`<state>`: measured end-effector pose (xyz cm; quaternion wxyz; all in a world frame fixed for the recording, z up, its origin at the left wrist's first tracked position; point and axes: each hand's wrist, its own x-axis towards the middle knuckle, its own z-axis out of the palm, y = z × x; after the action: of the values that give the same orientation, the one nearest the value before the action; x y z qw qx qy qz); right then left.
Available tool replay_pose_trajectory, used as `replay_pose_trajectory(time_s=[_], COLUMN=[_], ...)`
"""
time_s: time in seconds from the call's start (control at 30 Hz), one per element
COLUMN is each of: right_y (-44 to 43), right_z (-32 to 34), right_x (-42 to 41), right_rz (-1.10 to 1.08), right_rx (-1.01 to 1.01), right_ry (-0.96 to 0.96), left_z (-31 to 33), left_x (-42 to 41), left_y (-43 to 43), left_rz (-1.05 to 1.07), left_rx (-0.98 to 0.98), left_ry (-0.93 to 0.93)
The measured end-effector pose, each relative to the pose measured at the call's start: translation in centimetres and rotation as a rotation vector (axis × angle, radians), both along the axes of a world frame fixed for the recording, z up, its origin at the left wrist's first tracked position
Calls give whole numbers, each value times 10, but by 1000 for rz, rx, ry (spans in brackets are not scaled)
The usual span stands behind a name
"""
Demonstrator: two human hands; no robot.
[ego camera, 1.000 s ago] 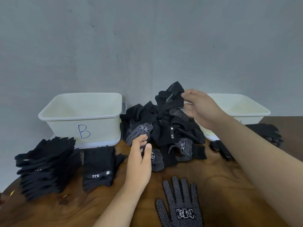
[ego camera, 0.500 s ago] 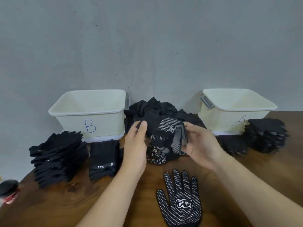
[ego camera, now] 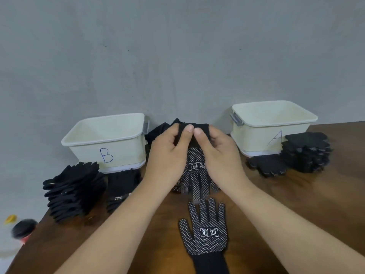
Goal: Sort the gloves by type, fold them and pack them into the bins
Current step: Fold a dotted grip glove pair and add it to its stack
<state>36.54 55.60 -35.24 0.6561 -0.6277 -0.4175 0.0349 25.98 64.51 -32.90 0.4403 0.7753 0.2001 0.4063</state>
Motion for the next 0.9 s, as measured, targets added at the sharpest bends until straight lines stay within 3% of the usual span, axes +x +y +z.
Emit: replay_pose_trajectory(time_s=[0.2,0.3,0.53,0.9], right_y=[-20,-34,-51,-44], right_z=[-5,-2,14,24], right_x=[1,6,13,12], right_rz=[-144,-123,11,147], right_rx=[56,33,44,-80], right_ry=[-77,-103,30,-43], left_z=[-9,-7,1,-7], left_x=[5,2,-2,-13], left_y=[-27,-27,-18,-6], left_rz=[55,83,-18,-10], left_rx=[-24,11,19,-76], left_ry=[-89,-102,-65,-152])
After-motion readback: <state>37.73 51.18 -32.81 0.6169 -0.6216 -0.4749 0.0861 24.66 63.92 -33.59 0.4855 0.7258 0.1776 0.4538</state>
